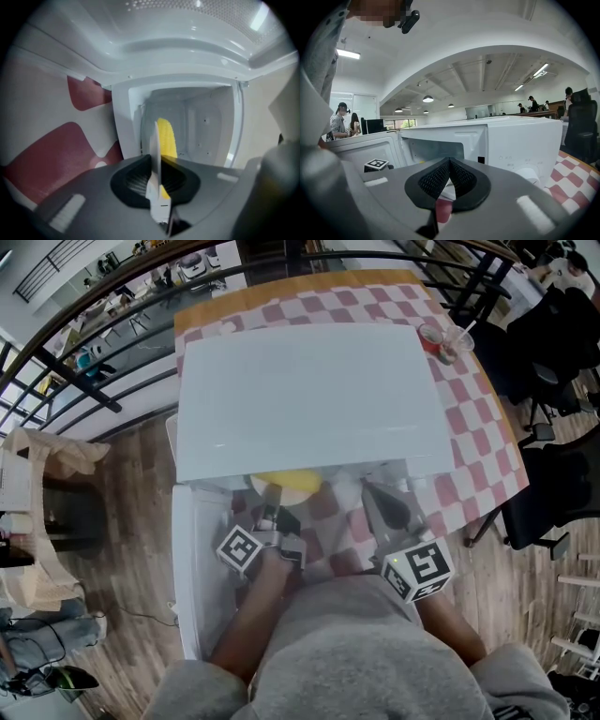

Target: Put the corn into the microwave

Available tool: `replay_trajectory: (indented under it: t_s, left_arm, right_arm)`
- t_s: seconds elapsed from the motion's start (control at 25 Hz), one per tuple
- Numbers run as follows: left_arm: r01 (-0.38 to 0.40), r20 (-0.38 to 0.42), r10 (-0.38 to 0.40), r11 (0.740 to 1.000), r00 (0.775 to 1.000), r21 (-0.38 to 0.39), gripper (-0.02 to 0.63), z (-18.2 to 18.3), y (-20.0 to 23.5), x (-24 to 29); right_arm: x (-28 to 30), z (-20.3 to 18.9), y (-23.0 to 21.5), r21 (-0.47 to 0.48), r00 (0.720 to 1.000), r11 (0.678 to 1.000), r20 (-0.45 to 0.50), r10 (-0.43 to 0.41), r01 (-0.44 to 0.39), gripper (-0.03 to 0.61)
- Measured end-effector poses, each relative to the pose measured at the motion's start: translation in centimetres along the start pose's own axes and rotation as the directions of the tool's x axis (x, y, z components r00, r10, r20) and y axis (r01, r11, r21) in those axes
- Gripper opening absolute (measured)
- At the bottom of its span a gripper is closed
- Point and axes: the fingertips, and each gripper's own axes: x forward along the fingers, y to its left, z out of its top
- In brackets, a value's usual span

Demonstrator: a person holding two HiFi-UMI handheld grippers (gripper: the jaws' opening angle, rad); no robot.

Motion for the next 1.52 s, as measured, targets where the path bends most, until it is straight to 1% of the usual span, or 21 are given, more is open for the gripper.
replay_trajectory:
  t_s: [0.16, 0.28, 0.44, 0.52, 0.6, 0.64, 0.76, 0.84, 0.88, 0.92, 0.96, 1.0, 1.04, 1.12, 1.16, 1.2, 1.24, 1.28, 1.32, 1.36, 1.52]
  left_arm:
    - [-0.027, 0.006, 0.027, 0.999, 1.0, 0.027, 0.033, 0.2, 0.3, 0.6]
    - [-0.029, 0.002, 0.029, 0.998, 1.0, 0.054, 0.032, 0.2, 0.2, 0.7]
    - [-0.042, -0.026, 0.046, 0.986, 0.999, 0.161, 0.043, 0.0, -0.1, 0.7]
    - [-0.03, -0.041, 0.04, 0.975, 0.998, 0.219, 0.067, 0.0, -0.5, 0.7]
    - [0.012, -0.057, 0.004, 0.962, 0.998, 0.272, 0.147, -0.1, -1.4, 0.8]
    - [0.038, -0.069, -0.019, 0.954, 0.997, 0.299, 0.205, -0.2, -1.9, 0.8]
    - [0.098, -0.105, -0.061, 0.912, 0.993, 0.399, 0.31, -0.5, -2.8, 0.7]
    - [0.106, -0.134, -0.046, 0.867, 0.99, 0.487, 0.361, -1.0, -2.8, 0.5]
    - [0.105, -0.149, -0.028, 0.837, 0.989, 0.537, 0.384, -1.3, -2.9, 0.4]
    - [0.098, -0.159, -0.004, 0.802, 0.987, 0.589, 0.404, -1.6, -3.0, 0.3]
    - [0.081, -0.161, 0.032, 0.76, 0.986, 0.645, 0.416, -1.9, -2.8, 0.2]
    - [0.054, -0.154, 0.078, 0.707, 0.985, 0.705, 0.421, -2.0, -2.4, 0.0]
    - [0.022, -0.139, 0.132, 0.643, 0.981, 0.766, 0.422, -2.0, -1.9, -0.2]
    - [-0.039, -0.083, 0.229, 0.484, 0.97, 0.874, 0.426, -1.8, -0.9, -0.7]
    - [-0.06, -0.05, 0.257, 0.404, 0.965, 0.913, 0.428, -1.7, -0.6, -0.9]
    - [-0.072, -0.022, 0.27, 0.335, 0.963, 0.939, 0.441, -1.6, -0.6, -1.0]
    - [-0.076, -0.005, 0.272, 0.285, 0.962, 0.955, 0.443, -1.5, -0.7, -1.1]
    - [-0.076, 0.004, 0.271, 0.255, 0.962, 0.964, 0.443, -1.6, -0.9, -1.0]
    - [-0.073, 0.005, 0.271, 0.242, 0.963, 0.967, 0.443, -1.7, -1.0, -0.9]
    - [-0.07, 0.001, 0.272, 0.242, 0.962, 0.968, 0.442, -1.8, -1.0, -0.8]
    - [-0.071, -0.006, 0.278, 0.268, 0.96, 0.961, 0.442, -1.8, -0.9, -0.2]
  right_arm:
    - [-0.2, -0.1, -0.2, 0.003, 1.0, 1.0, 0.002, -0.005, 0.005, 0.0]
    - [-0.5, -0.1, -0.2, 0.006, 1.0, 1.0, 0.003, -0.009, 0.009, 0.0]
    - [-0.5, -0.2, -0.3, 0.006, 1.0, 1.0, 0.004, -0.009, 0.009, 0.0]
    - [-0.5, -0.2, -0.3, 0.004, 1.0, 1.0, 0.002, -0.007, 0.007, 0.0]
    - [-0.4, -0.3, -0.2, 0.003, 1.0, 1.0, 0.0, -0.003, 0.003, 0.0]
    - [-0.4, -0.3, -0.1, 0.004, 1.0, 1.0, -0.001, -0.002, 0.002, 0.0]
    - [-0.3, -0.5, 0.1, 0.0, 1.0, 1.0, -0.001, 0.005, -0.005, 0.0]
    - [-0.3, -0.6, 0.2, -0.001, 1.0, 1.0, -0.003, 0.007, -0.007, 0.0]
    - [-0.3, -0.7, 0.2, -0.001, 1.0, 1.0, -0.005, 0.008, -0.008, 0.0]
    - [-0.4, -0.8, 0.3, 0.0, 1.0, 1.0, -0.006, 0.008, -0.008, 0.0]
    - [-0.4, -0.8, 0.3, 0.001, 1.0, 1.0, -0.007, 0.008, -0.008, 0.0]
    - [-0.5, -0.9, 0.3, 0.002, 1.0, 1.0, -0.008, 0.009, -0.009, 0.0]
    - [-0.5, -1.0, 0.4, 0.002, 1.0, 1.0, -0.008, 0.01, -0.01, 0.0]
    - [-0.8, -1.2, 0.5, 0.005, 1.0, 1.0, -0.008, 0.011, -0.011, 0.0]
    - [-0.9, -1.3, 0.5, 0.007, 1.0, 1.0, -0.008, 0.011, -0.011, 0.0]
    - [-1.0, -1.4, 0.5, 0.008, 1.0, 1.0, -0.009, 0.01, -0.01, 0.0]
    - [-1.2, -1.4, 0.5, 0.009, 1.0, 1.0, -0.01, 0.009, -0.009, 0.0]
    - [-1.3, -1.5, 0.5, 0.01, 1.0, 1.0, -0.011, 0.007, -0.007, 0.0]
    - [-1.4, -1.5, 0.4, 0.011, 1.0, 1.0, -0.011, 0.005, -0.005, 0.0]
    - [-1.5, -1.6, 0.4, 0.012, 1.0, 1.0, -0.01, 0.003, -0.003, 0.0]
    - [-1.7, -1.6, 0.2, 0.017, 1.0, 1.0, -0.005, -0.007, 0.007, 0.0]
